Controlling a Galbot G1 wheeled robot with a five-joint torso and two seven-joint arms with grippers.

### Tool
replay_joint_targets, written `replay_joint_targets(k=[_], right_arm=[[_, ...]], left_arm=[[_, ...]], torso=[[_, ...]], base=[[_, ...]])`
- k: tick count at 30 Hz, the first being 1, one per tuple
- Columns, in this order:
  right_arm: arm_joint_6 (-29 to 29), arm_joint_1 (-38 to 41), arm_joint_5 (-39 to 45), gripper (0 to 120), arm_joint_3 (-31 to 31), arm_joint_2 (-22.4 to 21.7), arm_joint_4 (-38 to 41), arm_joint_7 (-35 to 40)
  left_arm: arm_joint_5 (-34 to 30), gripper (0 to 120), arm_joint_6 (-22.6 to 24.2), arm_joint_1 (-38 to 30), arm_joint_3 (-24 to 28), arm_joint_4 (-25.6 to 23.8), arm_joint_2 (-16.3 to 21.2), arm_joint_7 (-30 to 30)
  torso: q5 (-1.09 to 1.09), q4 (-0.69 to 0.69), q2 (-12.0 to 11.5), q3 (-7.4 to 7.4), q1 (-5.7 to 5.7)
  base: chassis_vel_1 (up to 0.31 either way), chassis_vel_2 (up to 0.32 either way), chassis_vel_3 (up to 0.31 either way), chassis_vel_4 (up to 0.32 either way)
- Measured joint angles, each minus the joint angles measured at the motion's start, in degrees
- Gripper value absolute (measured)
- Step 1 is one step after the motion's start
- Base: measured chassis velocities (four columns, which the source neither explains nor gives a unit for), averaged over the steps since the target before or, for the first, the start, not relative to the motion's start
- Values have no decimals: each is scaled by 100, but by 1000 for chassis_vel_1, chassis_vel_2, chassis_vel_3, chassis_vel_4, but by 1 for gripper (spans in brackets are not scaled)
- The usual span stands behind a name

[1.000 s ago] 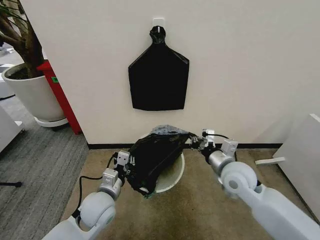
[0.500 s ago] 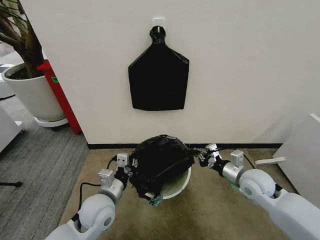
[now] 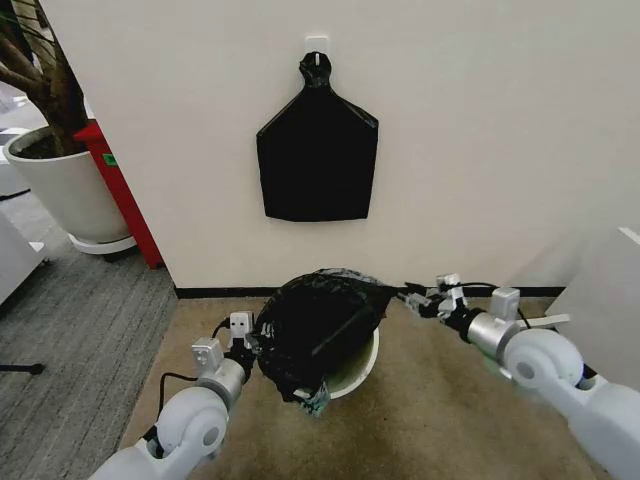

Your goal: Place the garbage bag over the trash bin.

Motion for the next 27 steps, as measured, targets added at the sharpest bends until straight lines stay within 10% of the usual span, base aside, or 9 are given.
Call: replay_joint_targets(k=[13,16,27], right_arm=[[-887,19,1768,98,298,186,229,813],[-790,44,2305,100,443,435,795,2117],[-362,-101,2291,100,180,1048,1957,3086]], left_arm=[[26,1,-62,-197,111,152,-12,44],[25,1,-83,-237,130,180,-24,-22],[-72,1,-119,-430,158,256,-64,-161]], torso=[[0,0,0,0,0],[-2,0,0,0,0],[-1,1,0,0,0]], base=[[0,0,0,0],[0,0,0,0],[0,0,0,0]])
